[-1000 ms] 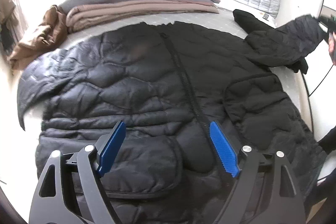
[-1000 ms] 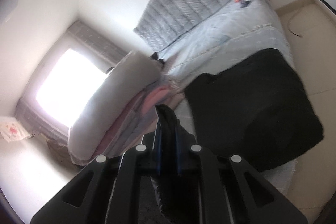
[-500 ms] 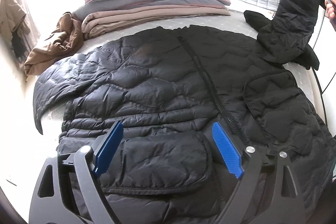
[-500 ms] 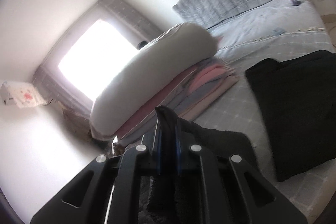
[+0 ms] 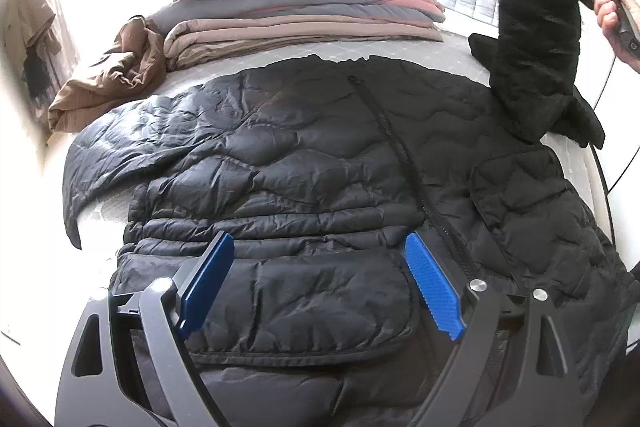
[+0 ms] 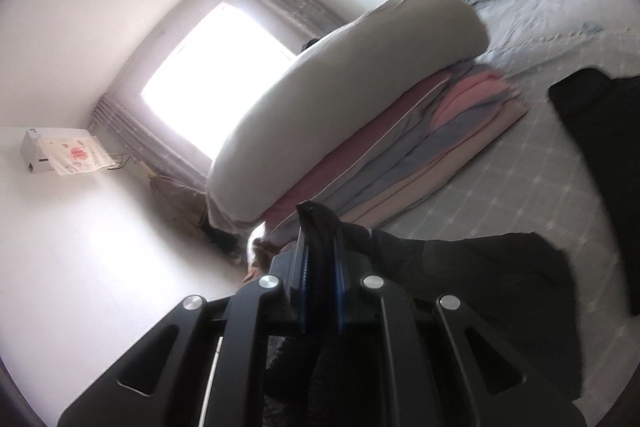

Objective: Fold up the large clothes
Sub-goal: 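Lift the held sleeve and fold it across the jacket body with the right tool, then open the right tool to release the sleeve on the jacket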

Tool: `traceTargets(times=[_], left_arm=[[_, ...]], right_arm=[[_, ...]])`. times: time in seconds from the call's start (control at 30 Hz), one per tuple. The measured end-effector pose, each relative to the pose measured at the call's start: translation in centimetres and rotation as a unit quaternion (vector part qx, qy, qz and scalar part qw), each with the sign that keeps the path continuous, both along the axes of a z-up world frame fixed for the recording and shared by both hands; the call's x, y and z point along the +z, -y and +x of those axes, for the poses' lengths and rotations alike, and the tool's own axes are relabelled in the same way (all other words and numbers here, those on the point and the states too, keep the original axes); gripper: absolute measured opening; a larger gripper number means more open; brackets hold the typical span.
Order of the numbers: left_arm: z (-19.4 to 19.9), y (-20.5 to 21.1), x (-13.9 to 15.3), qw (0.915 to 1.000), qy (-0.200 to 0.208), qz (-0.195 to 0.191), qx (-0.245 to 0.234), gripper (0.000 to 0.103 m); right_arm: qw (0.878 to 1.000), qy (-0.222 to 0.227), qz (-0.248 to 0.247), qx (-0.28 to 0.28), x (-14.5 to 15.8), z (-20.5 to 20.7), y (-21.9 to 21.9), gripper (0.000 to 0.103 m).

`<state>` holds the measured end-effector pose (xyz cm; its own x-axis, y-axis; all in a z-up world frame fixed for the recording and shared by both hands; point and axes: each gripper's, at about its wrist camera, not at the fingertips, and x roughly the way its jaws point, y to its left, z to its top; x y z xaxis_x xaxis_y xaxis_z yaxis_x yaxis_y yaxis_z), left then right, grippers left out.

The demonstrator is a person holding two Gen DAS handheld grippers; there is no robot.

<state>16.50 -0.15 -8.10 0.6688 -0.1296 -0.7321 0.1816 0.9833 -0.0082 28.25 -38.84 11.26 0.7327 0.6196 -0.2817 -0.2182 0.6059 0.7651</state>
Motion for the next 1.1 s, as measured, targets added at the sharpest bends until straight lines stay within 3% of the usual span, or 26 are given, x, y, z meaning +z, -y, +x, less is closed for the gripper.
traceTargets(times=[0.17, 0.37, 0.6, 0.73, 0.77, 0.8, 0.87, 1.0, 1.1], left_arm=[[-0.2, -0.9, 0.3, 0.9999, 0.002, -0.015, 0.004, 0.084], [-0.4, -2.2, 0.9, 0.9993, 0.006, -0.035, 0.01, 0.084], [-0.4, -3.5, 1.4, 0.998, 0.007, -0.06, 0.019, 0.084], [-0.5, -3.9, 1.6, 0.9974, 0.006, -0.07, 0.019, 0.085], [-0.5, -4.0, 1.6, 0.9972, 0.004, -0.072, 0.019, 0.085], [-0.5, -4.0, 1.6, 0.9971, 0.003, -0.074, 0.019, 0.085], [-0.4, -4.2, 1.6, 0.9969, 0.001, -0.076, 0.02, 0.085], [-0.2, -4.4, 1.4, 0.9956, -0.008, -0.091, 0.02, 0.085], [-0.1, -4.4, 1.3, 0.9955, -0.01, -0.092, 0.019, 0.085]], right_arm=[[0.999, -0.006, 0.033, 0.027, -2.6, 1.5, -5.2, 0.011], [0.996, -0.038, 0.07, 0.049, -8.4, 3.3, -11.9, 0.011], [0.993, -0.084, 0.064, 0.055, -14.9, 5.9, -19.7, 0.012], [0.992, -0.114, 0.038, 0.038, -18.3, 7.0, -21.7, 0.015], [0.991, -0.128, 0.031, 0.033, -19.3, 7.3, -21.8, 0.021], [0.988, -0.151, 0.023, 0.03, -20.4, 7.6, -22.0, 0.042], [0.978, -0.207, 0.002, 0.035, -22.7, 7.9, -22.7, 0.074], [0.973, -0.207, -0.053, 0.086, -23.7, 7.3, -24.3, 0.076], [0.981, -0.159, -0.03, 0.11, -21.4, 6.4, -23.5, 0.078]])
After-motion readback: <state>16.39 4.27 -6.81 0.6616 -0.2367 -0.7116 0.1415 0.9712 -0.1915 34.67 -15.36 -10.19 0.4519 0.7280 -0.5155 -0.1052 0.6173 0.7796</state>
